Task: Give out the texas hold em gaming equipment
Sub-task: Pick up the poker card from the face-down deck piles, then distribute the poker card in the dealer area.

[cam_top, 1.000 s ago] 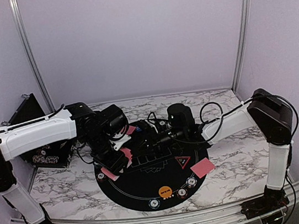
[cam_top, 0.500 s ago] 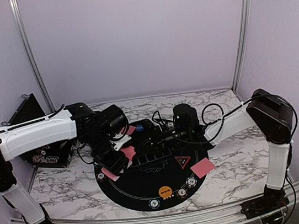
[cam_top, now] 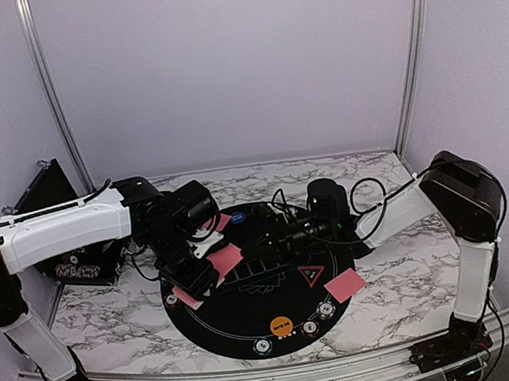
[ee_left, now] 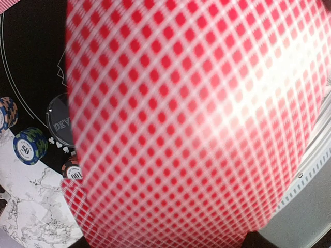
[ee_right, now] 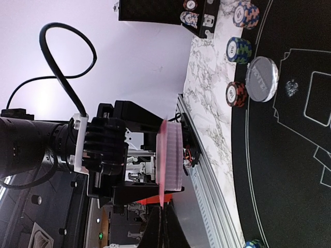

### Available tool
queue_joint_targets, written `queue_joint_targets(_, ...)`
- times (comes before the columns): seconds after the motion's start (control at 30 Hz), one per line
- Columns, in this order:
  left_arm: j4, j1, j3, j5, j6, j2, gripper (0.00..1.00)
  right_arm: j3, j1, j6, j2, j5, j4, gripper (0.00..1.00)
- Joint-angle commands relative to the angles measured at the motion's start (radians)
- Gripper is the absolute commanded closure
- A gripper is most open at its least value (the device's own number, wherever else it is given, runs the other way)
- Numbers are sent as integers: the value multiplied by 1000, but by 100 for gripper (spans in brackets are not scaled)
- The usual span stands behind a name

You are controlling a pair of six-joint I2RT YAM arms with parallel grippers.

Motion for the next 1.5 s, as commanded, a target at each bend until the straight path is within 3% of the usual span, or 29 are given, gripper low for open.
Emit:
queue_joint_targets(0.0, -4, -1, -7, 3, -9, -24, 43, -30, -38, 11, -65, -11, 49, 100)
queue_joint_targets(0.47, 0, -1, -8, 4, -5, -26, 43, -89, -145, -60, -146, -28, -40, 100)
queue_joint_targets(0.7, -1, 0, -7, 3, -5, -32, 43, -56, -154, -198, -111, 8, -211, 100)
queue_joint_targets(0.9, -1, 2, -10, -4, -5, -33, 43, 28, -86, -368, -33, 111, -403, 100)
queue_joint_targets(1.47, -5, 5, -2, -12, -9, -44, 42, 143, 117, -202, 227, 153, -188, 100)
